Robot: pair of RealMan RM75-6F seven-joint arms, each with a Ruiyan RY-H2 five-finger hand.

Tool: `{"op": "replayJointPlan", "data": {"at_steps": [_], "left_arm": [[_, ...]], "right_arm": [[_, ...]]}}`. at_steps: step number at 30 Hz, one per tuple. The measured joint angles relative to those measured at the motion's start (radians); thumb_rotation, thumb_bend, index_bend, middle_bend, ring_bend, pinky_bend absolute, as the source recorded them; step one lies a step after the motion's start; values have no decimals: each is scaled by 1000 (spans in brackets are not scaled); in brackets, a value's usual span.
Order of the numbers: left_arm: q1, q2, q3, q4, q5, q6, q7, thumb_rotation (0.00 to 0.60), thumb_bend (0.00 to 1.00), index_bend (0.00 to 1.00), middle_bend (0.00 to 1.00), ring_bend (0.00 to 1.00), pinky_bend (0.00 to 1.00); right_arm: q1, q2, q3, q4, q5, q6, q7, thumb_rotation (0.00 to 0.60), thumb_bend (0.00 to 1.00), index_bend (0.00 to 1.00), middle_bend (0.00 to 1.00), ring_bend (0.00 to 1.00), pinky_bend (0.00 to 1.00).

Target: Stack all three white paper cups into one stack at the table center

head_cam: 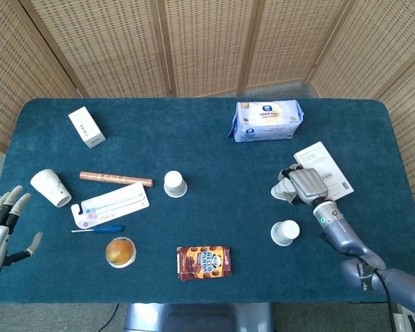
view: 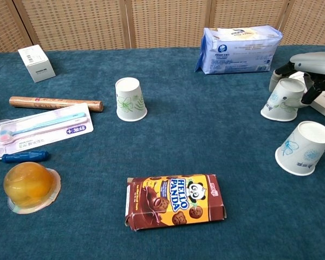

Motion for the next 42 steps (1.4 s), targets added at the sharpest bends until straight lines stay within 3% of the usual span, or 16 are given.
{"op": "replayJointPlan", "data": {"at_steps": [9,26,42], "left_arm": [[-8,0,-4,-2,0,-8,4,285,444,0,0,0,111],[-26,-4,-15,5,5,-15,-5,285,444,0,0,0,113],[-36,4,-18,-3,12,-17,-8,288,445,0,0,0,113]], "right_arm": [[-14,70,2,-106,19,17,-27,600,418,346,408,209,611],[-68,316,6,-531,147,133,-225,600,417,332,405,209,610],[-130,420,-55,-734,155,229,-331,600,413,320,403,209,610]]}}
